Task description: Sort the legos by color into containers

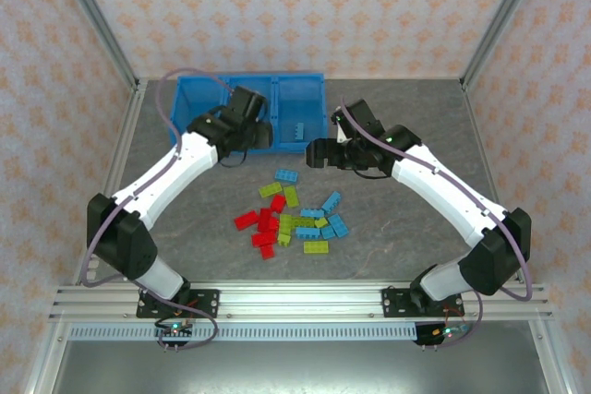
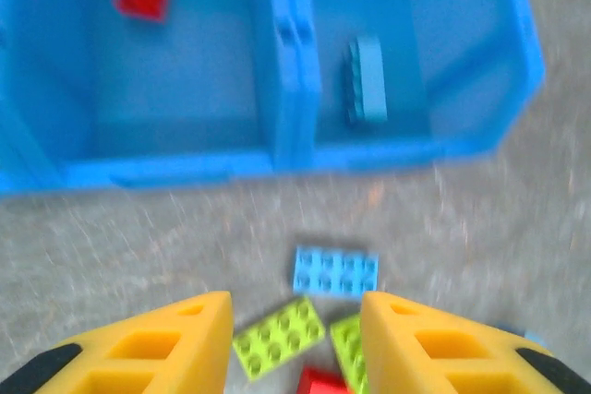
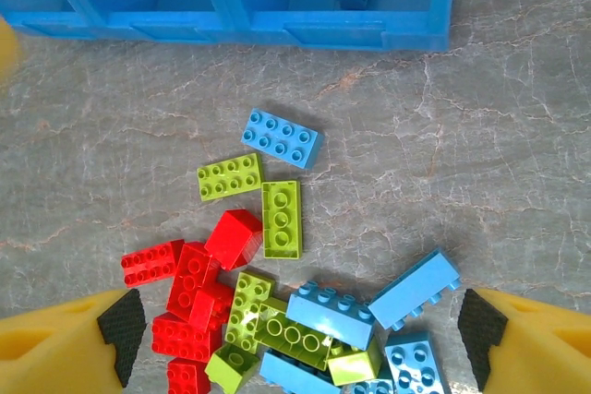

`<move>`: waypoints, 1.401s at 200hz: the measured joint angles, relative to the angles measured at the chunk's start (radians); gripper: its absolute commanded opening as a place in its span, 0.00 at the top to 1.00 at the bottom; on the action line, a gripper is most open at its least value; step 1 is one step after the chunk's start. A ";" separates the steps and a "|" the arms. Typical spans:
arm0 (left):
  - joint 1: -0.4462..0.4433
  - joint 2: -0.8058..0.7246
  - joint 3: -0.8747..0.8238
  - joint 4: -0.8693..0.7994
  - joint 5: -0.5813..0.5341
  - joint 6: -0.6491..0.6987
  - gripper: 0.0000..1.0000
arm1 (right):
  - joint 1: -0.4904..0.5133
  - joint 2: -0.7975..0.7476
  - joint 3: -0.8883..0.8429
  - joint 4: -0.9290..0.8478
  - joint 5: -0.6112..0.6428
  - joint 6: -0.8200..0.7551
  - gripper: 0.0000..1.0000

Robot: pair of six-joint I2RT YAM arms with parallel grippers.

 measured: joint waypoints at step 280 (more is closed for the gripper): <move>-0.031 0.478 0.056 -0.195 0.121 0.502 0.67 | 0.000 0.002 -0.008 0.000 0.025 0.008 0.10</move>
